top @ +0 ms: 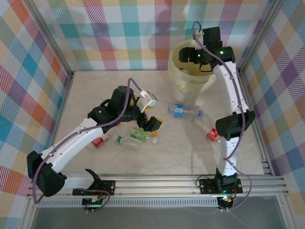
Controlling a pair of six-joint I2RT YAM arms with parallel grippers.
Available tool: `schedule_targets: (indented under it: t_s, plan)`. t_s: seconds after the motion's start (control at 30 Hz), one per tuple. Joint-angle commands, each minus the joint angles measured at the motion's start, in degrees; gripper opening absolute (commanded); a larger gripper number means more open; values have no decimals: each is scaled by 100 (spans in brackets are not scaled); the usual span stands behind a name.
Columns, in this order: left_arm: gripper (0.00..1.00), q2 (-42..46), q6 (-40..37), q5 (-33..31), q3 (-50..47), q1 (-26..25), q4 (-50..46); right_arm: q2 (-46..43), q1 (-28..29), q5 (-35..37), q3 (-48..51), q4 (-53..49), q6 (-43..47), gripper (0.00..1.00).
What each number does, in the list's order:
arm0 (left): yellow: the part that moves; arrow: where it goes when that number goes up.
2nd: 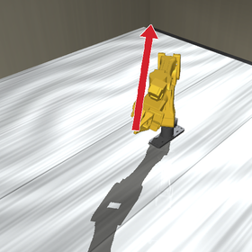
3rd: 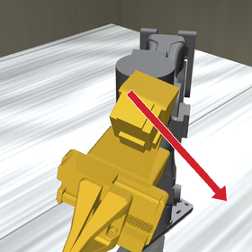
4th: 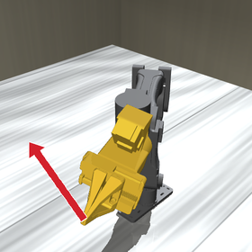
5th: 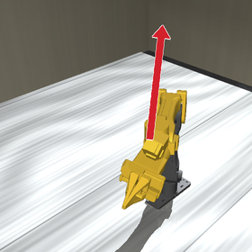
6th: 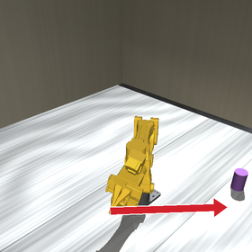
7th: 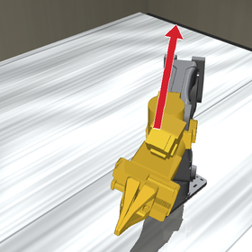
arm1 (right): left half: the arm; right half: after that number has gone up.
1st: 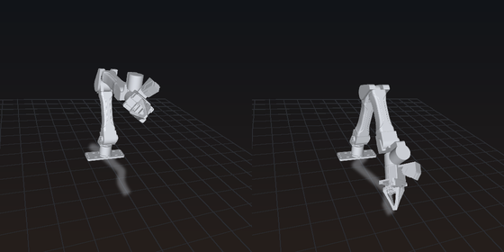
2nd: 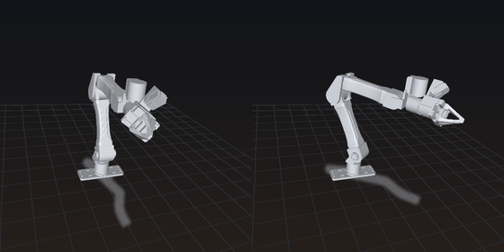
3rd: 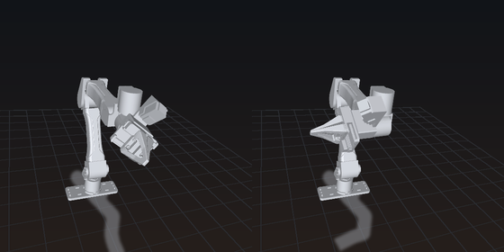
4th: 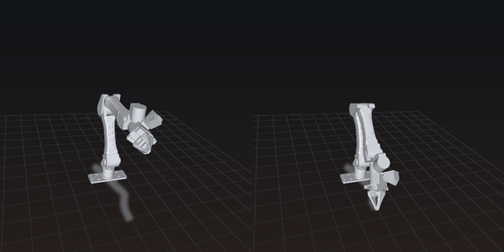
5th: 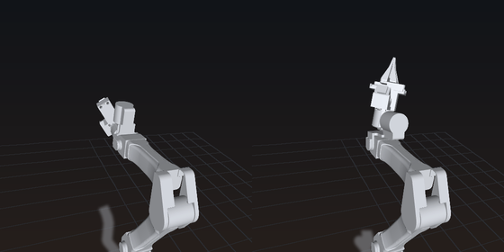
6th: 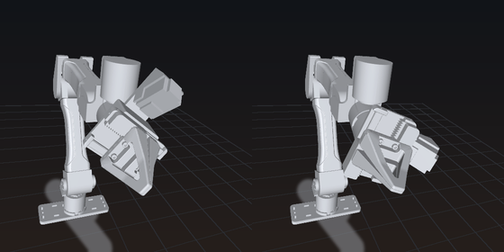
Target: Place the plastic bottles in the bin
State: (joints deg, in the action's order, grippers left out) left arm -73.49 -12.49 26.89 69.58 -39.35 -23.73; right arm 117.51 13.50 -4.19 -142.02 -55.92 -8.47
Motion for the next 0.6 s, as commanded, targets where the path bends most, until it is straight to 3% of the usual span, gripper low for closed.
schedule_targets:
  t_s: [0.0,0.23,0.57]
  plan:
    - [100,144,-43,24,128,-72,34,-618,-23,-162,354,478,-72,83]
    - [100,219,-24,73,132,-79,57,-1942,9,-609,1823,989,147,84]
    - [100,239,-8,195,107,-72,91,-4200,64,-543,4745,1190,176,85]
